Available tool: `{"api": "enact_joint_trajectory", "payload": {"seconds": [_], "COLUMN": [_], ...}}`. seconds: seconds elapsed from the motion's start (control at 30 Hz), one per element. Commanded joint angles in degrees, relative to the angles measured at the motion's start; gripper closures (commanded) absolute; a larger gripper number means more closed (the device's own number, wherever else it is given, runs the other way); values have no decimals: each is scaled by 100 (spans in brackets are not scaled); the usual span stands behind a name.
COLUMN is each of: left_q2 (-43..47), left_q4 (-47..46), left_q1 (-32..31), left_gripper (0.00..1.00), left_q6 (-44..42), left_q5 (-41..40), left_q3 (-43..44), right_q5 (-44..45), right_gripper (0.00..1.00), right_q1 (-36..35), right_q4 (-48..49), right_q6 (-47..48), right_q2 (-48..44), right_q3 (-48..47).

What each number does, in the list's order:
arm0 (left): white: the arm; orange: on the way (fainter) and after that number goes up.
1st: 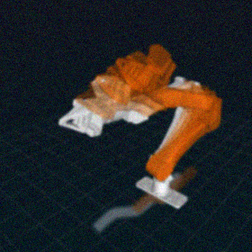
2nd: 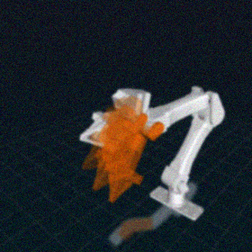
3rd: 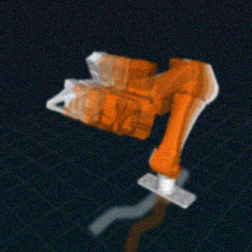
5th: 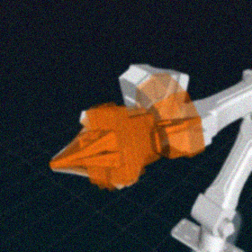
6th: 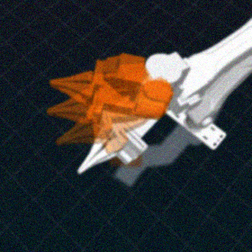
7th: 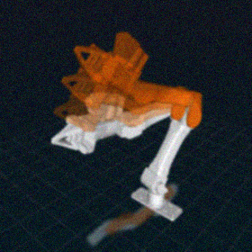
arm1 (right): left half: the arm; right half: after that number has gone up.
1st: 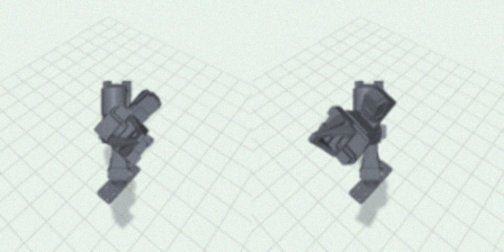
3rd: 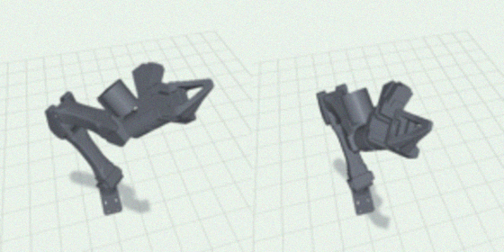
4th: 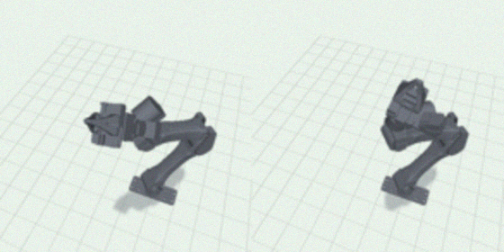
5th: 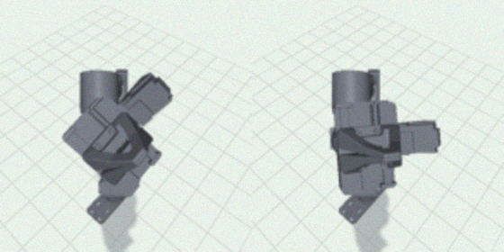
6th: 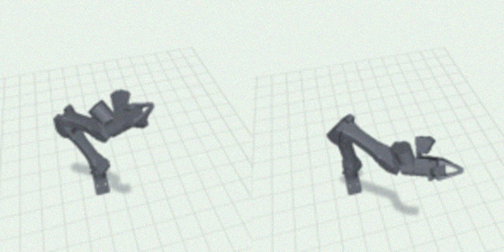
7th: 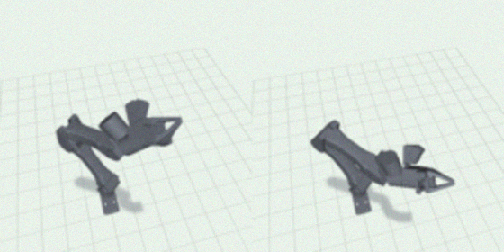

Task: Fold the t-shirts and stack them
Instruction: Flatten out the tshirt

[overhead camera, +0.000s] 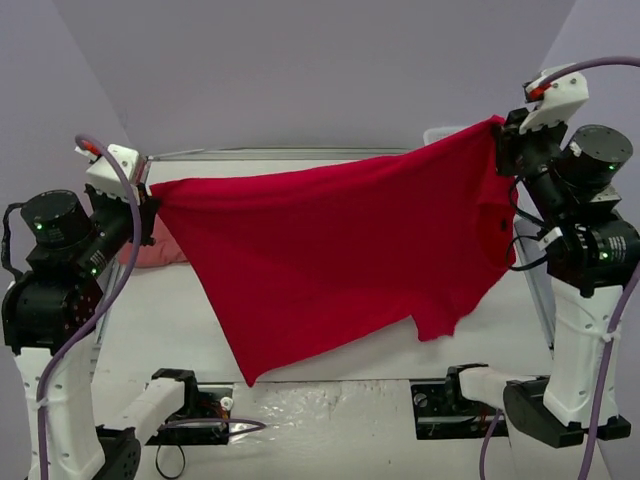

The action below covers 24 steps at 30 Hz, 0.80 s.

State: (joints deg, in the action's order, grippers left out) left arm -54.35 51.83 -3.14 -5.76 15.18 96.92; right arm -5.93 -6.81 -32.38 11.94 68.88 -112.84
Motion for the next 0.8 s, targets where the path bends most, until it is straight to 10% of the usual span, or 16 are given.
{"api": "enact_joint_trajectory", "payload": {"seconds": [0.0, 0.3, 0.57, 0.6, 0.63, 0.7, 0.77], "left_q2": [-768, -2623, -5432, -5672, -5936, -6552, -6694], "left_q4": [-93, -1588, -2125, -2064, -1976, -1686, -1799], "left_q1": [32, 32, -3, -11, -20, -55, -117], "left_gripper": [98, 98, 98, 97, 62, 40, 29], "left_q6": [-30, -153, -233, -250, -276, -285, -294], "left_q5": [-76, -525, -727, -727, -727, -753, -824], "left_q3": [-7, -596, 826, 1341, 1634, 2353, 2454], "right_q5": [233, 277, 576, 576, 759, 900, 962], "right_gripper": [100, 100, 98, 64, 43, 1, 0], "right_q1": [39, 39, 66, 74, 66, 57, 48], "right_q4": [82, 1260, 1489, 1489, 1489, 1480, 1489], "right_q6": [-8, 150, 282, 265, 247, 186, 185], "right_q2": [828, 2453, 5332, 5529, 5722, 6136, 6312], "right_q3": [191, 1185, -605, -999, -1177, -1416, -1496]}}
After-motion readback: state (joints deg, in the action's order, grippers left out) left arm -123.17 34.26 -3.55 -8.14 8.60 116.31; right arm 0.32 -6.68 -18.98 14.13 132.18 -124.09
